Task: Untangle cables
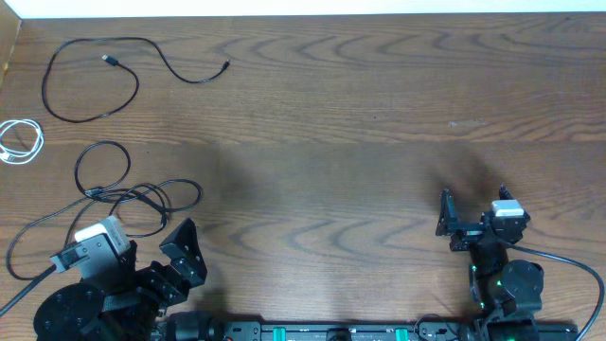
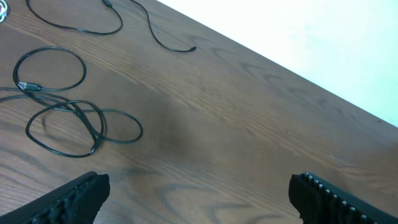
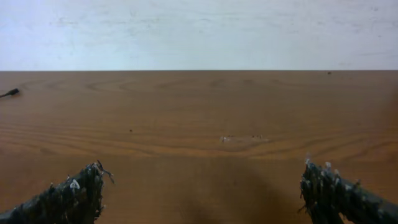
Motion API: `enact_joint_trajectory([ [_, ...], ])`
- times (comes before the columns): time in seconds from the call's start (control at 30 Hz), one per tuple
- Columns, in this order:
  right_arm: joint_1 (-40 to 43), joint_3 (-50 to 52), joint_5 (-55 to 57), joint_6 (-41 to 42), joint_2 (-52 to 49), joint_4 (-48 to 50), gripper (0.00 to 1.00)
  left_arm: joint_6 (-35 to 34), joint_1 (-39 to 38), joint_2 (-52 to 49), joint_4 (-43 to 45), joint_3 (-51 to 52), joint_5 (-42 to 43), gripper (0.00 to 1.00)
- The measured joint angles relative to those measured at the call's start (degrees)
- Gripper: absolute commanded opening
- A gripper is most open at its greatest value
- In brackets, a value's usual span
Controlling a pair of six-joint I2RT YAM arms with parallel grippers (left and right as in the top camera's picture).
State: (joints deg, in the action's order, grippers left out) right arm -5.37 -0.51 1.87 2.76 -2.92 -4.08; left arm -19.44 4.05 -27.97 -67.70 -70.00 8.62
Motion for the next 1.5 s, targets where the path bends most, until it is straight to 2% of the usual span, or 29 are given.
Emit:
enact_joint_trajectory([
  [1.5, 0.0, 0.0, -0.02, -2.43, 2.08, -0.04, 0.99, 0.0, 0.0, 0.0, 0.0, 0.0, 0.02, 0.97],
])
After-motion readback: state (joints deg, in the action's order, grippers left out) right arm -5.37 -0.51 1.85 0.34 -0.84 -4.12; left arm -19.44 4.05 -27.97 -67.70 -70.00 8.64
